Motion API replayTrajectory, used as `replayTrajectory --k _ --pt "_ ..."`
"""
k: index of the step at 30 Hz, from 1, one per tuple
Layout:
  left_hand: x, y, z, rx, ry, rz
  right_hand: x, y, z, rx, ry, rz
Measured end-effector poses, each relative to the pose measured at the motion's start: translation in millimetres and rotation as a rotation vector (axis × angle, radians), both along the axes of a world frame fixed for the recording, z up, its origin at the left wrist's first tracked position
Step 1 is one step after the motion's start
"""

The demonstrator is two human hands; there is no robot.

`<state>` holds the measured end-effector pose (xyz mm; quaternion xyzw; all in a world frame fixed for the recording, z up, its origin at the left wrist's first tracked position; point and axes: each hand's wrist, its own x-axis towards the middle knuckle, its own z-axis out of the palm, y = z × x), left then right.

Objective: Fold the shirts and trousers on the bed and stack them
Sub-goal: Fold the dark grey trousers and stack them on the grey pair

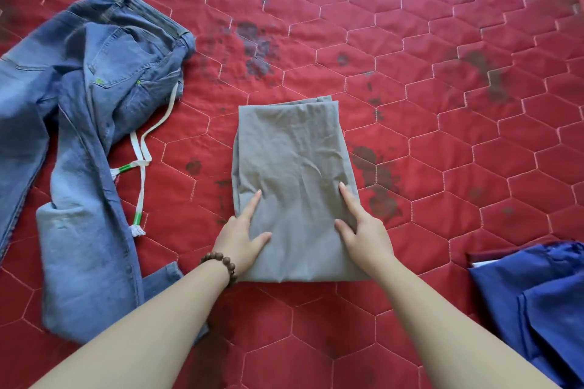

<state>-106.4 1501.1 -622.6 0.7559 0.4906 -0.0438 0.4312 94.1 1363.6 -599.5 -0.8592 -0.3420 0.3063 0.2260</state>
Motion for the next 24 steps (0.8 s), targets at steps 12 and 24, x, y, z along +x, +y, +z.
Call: replayTrajectory --k 12,24 --pt "121.7 -90.3 6.0 0.055 0.014 -0.318 88.7 -133.4 -3.3 -0.118 -0.219 -0.196" --pt "205.1 -79.3 -8.7 0.726 0.155 -0.696 109.4 -85.9 -31.9 -0.094 -0.721 0.305"
